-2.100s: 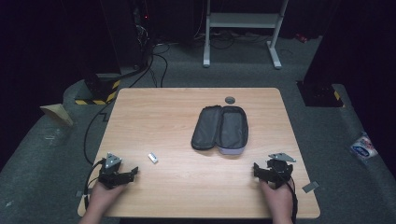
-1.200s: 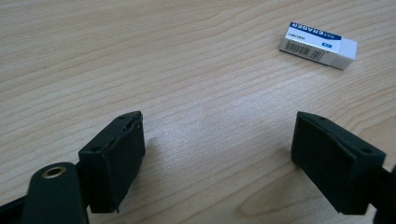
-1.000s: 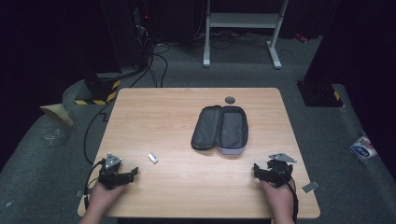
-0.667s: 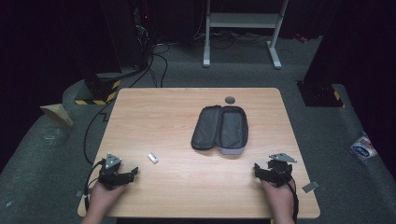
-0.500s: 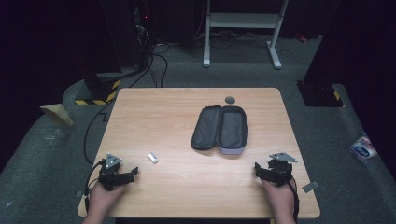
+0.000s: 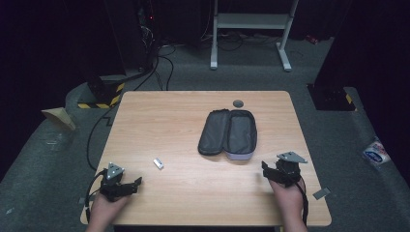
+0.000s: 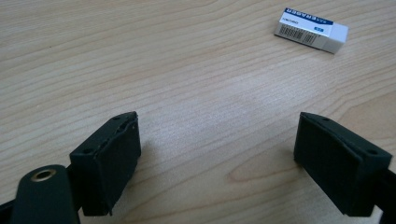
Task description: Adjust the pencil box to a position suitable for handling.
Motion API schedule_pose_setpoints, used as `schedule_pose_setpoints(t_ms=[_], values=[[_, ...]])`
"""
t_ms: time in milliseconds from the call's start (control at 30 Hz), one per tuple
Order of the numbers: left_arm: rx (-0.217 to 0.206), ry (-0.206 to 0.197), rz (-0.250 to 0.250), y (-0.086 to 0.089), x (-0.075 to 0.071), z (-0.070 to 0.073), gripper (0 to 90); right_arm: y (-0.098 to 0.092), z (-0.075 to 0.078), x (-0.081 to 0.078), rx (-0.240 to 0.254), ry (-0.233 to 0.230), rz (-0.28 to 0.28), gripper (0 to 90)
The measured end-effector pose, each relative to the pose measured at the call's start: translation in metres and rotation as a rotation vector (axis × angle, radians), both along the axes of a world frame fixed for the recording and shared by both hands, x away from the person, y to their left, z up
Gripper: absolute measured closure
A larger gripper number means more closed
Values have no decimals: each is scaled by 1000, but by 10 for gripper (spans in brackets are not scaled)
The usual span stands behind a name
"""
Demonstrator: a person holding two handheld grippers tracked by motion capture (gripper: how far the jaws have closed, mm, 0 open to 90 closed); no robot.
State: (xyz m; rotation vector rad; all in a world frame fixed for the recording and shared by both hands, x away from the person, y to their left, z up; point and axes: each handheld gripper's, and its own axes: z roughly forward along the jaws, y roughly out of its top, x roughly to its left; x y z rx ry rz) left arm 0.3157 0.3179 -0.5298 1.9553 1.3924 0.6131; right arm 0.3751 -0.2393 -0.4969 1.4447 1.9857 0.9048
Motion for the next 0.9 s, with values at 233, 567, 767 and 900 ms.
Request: schedule_pose_setpoints(t_ms=[233,567,767,900], values=[[-1,-2,5,1,-7,0,149,12,8,5,19,-27,41,249],[-2,2,17,2,-16,0,148,40,18,15,50,-64,129,281],[-1,-1,22,2,-19,0,148,56,19,19,61,-70,177,297],[1,0,24,2,-23,0,148,68,18,23,59,-69,212,314]])
